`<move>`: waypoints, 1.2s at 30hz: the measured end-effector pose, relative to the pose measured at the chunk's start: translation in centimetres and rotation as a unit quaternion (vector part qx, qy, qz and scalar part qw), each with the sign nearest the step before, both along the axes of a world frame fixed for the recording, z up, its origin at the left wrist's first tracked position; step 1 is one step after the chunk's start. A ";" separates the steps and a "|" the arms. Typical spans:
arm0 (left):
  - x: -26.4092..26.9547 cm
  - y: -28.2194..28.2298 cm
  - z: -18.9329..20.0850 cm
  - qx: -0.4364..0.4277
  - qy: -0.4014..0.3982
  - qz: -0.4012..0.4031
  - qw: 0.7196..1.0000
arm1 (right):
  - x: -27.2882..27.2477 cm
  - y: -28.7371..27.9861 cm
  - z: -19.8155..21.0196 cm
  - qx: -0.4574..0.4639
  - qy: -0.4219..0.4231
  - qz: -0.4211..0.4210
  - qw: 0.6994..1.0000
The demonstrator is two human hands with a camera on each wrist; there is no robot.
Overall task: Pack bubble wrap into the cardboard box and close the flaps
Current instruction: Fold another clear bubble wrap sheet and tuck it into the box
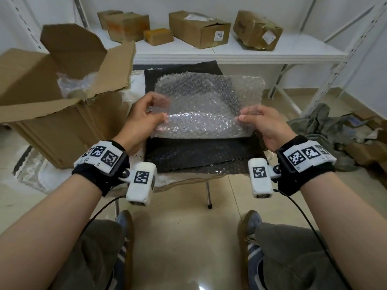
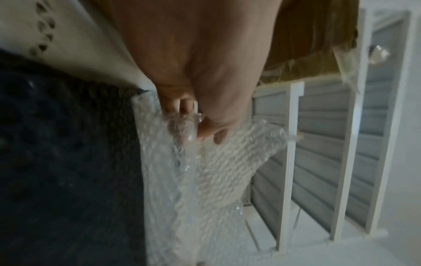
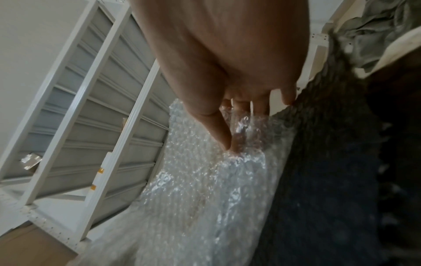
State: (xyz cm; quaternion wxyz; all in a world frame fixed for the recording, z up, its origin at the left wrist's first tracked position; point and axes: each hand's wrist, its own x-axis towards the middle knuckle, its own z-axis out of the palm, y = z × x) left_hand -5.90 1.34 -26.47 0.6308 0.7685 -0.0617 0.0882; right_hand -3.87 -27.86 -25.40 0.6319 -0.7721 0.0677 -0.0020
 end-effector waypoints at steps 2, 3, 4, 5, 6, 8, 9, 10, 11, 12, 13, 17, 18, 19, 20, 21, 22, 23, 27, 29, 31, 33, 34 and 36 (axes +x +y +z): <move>0.0 -0.2 0.3 -0.038 0.028 -0.002 0.999 | -0.3 0.1 0.3 0.006 0.001 0.014 1.000; 0.0 -0.2 0.5 -0.054 0.044 -0.006 0.998 | -0.4 0.2 0.4 0.010 0.004 0.020 1.000; 0.0 -0.2 0.6 -0.073 0.063 -0.009 0.995 | -0.5 0.2 0.6 0.014 0.008 0.026 1.000; 0.1 -0.1 0.6 -0.098 0.085 -0.012 0.992 | -0.7 0.3 0.7 0.015 0.010 0.032 0.999; 0.3 0.1 0.6 -0.124 0.108 -0.015 0.986 | -0.6 0.2 0.7 0.022 0.011 0.035 0.999; 0.5 0.4 0.3 -0.158 0.149 -0.023 0.976 | -0.5 0.1 0.6 0.056 0.018 0.031 0.998; 0.7 0.4 0.3 -0.174 0.168 -0.030 0.970 | -0.5 0.1 0.7 0.073 0.022 0.029 0.997; 0.7 0.4 0.3 -0.194 0.183 -0.036 0.963 | -0.5 0.0 0.6 0.084 0.023 0.031 0.996; 0.7 0.5 0.4 -0.218 0.197 -0.040 0.955 | -0.5 0.0 0.7 0.098 0.027 0.032 0.994; 0.7 0.6 0.4 -0.240 0.210 -0.038 0.947 | -0.4 -0.1 0.8 0.117 0.032 0.029 0.992; 0.7 0.7 0.5 -0.257 0.222 -0.038 0.940 | -0.4 -0.2 0.9 0.139 0.039 0.024 0.989; 0.3 0.1 0.9 -0.151 0.209 -0.055 0.965 | -0.3 -0.7 0.8 0.235 0.062 0.021 0.970; 0.2 0.1 0.7 -0.129 0.195 -0.044 0.971 | -0.3 -0.8 0.7 0.232 0.061 0.029 0.970; 0.2 0.0 0.5 -0.127 0.185 -0.028 0.974 | -0.3 -0.8 0.7 0.212 0.061 0.039 0.974; 0.2 0.0 0.4 -0.138 0.176 -0.016 0.974 | -0.3 -0.7 0.6 0.180 0.062 0.052 0.980; 0.1 0.0 0.5 -0.149 0.166 -0.008 0.975 | -0.3 -0.5 0.6 0.149 0.066 0.070 0.984; 0.1 0.0 0.6 -0.160 0.157 -0.001 0.974 | -0.2 -0.4 0.4 0.124 0.073 0.088 0.986; 0.2 0.1 0.8 -0.173 0.152 0.008 0.973 | -0.2 -0.2 0.4 0.107 0.081 0.100 0.986; 0.2 -0.1 1.2 -0.207 0.147 0.041 0.966 | -0.3 0.2 0.6 0.110 0.099 0.088 0.985; 0.2 0.1 1.0 -0.175 0.165 0.028 0.970 | -0.3 0.1 0.7 0.127 0.090 0.087 0.984; 0.0 0.1 0.7 -0.126 0.190 0.004 0.974 | -0.2 0.0 0.7 0.137 0.076 0.084 0.984; -0.1 0.2 0.4 -0.108 0.198 0.011 0.974 | -0.3 0.1 0.7 0.122 0.071 0.088 0.986; 0.0 0.3 0.2 -0.117 0.198 0.021 0.973 | -0.4 0.1 0.8 0.115 0.072 0.091 0.987; 0.2 0.3 0.2 -0.147 0.192 0.025 0.970 | -0.9 0.3 1.1 0.112 0.071 0.097 0.986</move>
